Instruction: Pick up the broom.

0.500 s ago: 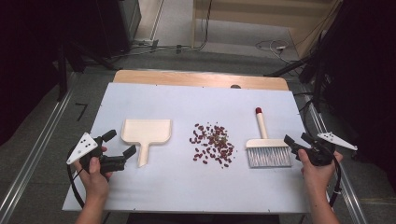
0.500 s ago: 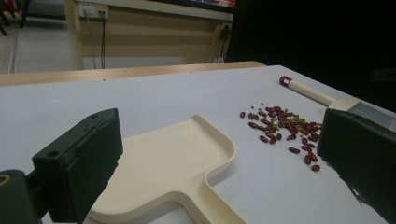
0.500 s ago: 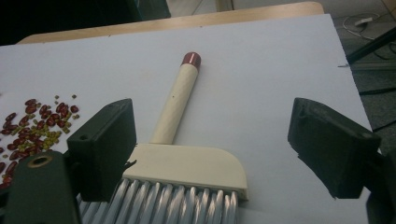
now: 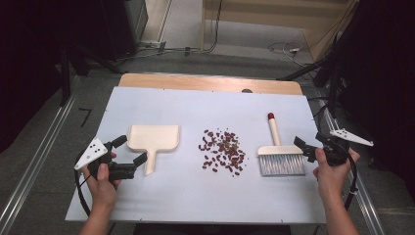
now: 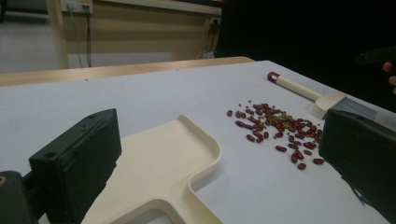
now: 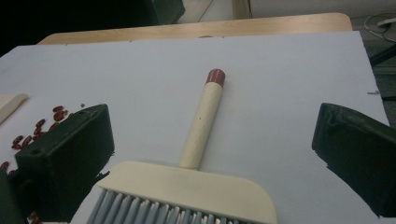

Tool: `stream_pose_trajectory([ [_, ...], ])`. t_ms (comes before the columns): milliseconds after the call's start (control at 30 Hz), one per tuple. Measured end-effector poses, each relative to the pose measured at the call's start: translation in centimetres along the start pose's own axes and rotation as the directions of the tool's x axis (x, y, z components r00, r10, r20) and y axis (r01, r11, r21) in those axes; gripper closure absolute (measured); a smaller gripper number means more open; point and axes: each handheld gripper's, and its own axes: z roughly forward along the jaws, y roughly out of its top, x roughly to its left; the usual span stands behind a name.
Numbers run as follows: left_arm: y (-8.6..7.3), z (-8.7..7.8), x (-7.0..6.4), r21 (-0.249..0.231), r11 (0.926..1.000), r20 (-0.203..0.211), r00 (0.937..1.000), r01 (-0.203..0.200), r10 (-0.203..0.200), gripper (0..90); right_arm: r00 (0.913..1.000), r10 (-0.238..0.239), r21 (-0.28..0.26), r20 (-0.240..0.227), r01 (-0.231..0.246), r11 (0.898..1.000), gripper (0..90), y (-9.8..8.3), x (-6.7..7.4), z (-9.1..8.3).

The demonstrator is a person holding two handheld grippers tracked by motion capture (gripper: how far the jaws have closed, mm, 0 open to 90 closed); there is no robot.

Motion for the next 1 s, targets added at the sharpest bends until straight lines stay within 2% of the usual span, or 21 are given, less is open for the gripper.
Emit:
stream_pose_trajectory([
  [100, 0.1, 0.3, -0.2, 0.009, 0.9999, 0.008, 0.9999, -0.007, 0.007, 0.0, 0.9998, -0.021, 0.019, 0.008, 0.021, 1.000, 0.0, 1.5, 0.8, 0.9],
  [133, 0.2, 0.4, -0.3, 0.012, 0.9999, 0.015, 0.9999, -0.009, 0.009, 0.0, 0.9998, -0.021, 0.019, 0.008, 0.021, 1.000, 0.0, 1.5, 0.8, 0.9],
  [167, 0.2, 0.4, -0.4, 0.013, 0.9999, 0.016, 0.9998, -0.009, 0.009, 0.0, 0.9989, -0.044, 0.047, 0.016, 0.043, 0.998, 0.0, 2.3, 1.5, 1.6],
  [300, 0.1, 0.5, -0.5, 0.020, 0.9997, 0.028, 0.9995, -0.011, 0.010, 0.0, 0.9985, -0.054, 0.082, 0.012, 0.053, 0.995, 0.0, 3.2, 2.4, 2.8],
  [333, 0.1, 0.5, -0.5, 0.019, 0.9998, 0.029, 0.9995, -0.009, 0.008, 0.0, 0.9984, -0.056, 0.088, 0.005, 0.055, 0.995, 0.8, 3.5, 2.6, 3.1],
  [367, 0.1, 0.5, -0.5, 0.017, 0.9998, 0.030, 0.9995, -0.009, 0.008, 0.0, 0.9977, -0.061, 0.119, 0.030, 0.057, 0.991, 5.6, 3.9, 3.0, 4.0],
  [400, 0.1, 0.5, -0.5, 0.014, 0.9999, 0.029, 0.9996, -0.003, 0.003, 0.0, 0.9977, -0.061, 0.119, 0.030, 0.057, 0.991, 5.6, 3.9, 3.0, 4.0],
  [433, 0.1, 0.6, -0.4, 0.021, 0.9998, 0.027, 0.9996, -0.005, 0.004, 0.0, 0.9978, -0.061, 0.149, 0.027, 0.056, 0.987, 8.3, 4.1, 3.2, 5.1],
  [533, 0.1, 1.0, -0.4, 0.033, 0.9995, 0.036, 0.9994, -0.002, 0.001, 0.0, 0.9981, -0.041, 0.182, 0.046, 0.032, 0.983, 12.5, 4.1, 3.1, 6.0],
  [567, 0.1, 1.1, -0.5, 0.035, 0.9994, 0.038, 0.9993, -0.004, 0.003, 0.0, 0.9986, -0.019, 0.222, 0.050, 0.007, 0.975, 15.2, 3.9, 2.9, 6.9],
  [633, 0.1, 1.4, -0.5, 0.037, 0.9993, 0.044, 0.9990, -0.008, 0.007, 0.0, 0.9970, -0.011, 0.274, 0.077, -0.011, 0.962, 20.6, 3.5, 2.7, 7.9],
  [667, 0.1, 1.5, -0.5, 0.038, 0.9992, 0.046, 0.9989, -0.009, 0.007, 0.0, 0.9970, -0.011, 0.274, 0.077, -0.011, 0.962, 20.6, 3.5, 2.7, 7.9],
  [700, 0.2, 1.5, -0.5, 0.042, 0.9991, 0.048, 0.9988, -0.012, 0.010, 0.0, 0.9954, -0.013, 0.295, 0.095, -0.015, 0.955, 23.3, 3.3, 2.6, 8.3],
  [733, 0.1, 1.6, -0.5, 0.048, 0.9987, 0.054, 0.9984, -0.014, 0.012, 0.0, 0.9917, -0.032, 0.333, 0.125, -0.012, 0.943, 33.6, 2.9, 2.6, 9.1],
  [767, 0.1, 1.6, -0.5, 0.048, 0.9987, 0.054, 0.9984, -0.014, 0.012, 0.0, 0.9917, -0.032, 0.333, 0.125, -0.012, 0.943, 33.6, 2.9, 2.6, 9.1],
  [800, 0.1, 1.7, -0.5, 0.049, 0.9987, 0.055, 0.9984, -0.014, 0.012, 0.0, 0.9929, -0.037, 0.381, 0.113, -0.008, 0.925, 35.3, 2.4, 2.6, 9.7],
  [833, 0.1, 1.6, -0.5, 0.049, 0.9987, 0.055, 0.9984, -0.014, 0.012, 0.0, 0.9929, -0.037, 0.381, 0.113, -0.008, 0.925, 35.3, 2.4, 2.6, 9.7],
  [867, 0.1, 1.6, -0.5, 0.049, 0.9986, 0.054, 0.9984, -0.016, 0.013, 0.0, 0.9939, -0.030, 0.399, 0.106, -0.014, 0.917, 36.4, 2.2, 2.6, 10.1],
  [900, 0.1, 1.5, -0.5, 0.048, 0.9988, 0.054, 0.9985, -0.015, 0.012, 0.0, 0.9930, -0.044, 0.426, 0.109, -0.006, 0.905, 38.3, 1.9, 2.8, 10.5],
  [933, 0.1, 1.5, -0.5, 0.047, 0.9988, 0.054, 0.9985, -0.013, 0.011, 0.0, 0.9930, -0.044, 0.426, 0.109, -0.006, 0.905, 38.3, 1.9, 2.8, 10.5],
  [1000, 0.2, 1.5, -0.5, 0.047, 0.9988, 0.054, 0.9985, -0.013, 0.010, 0.0, 0.9884, -0.049, 0.446, 0.143, -0.020, 0.895, 40.9, 1.5, 2.9, 10.9],
])
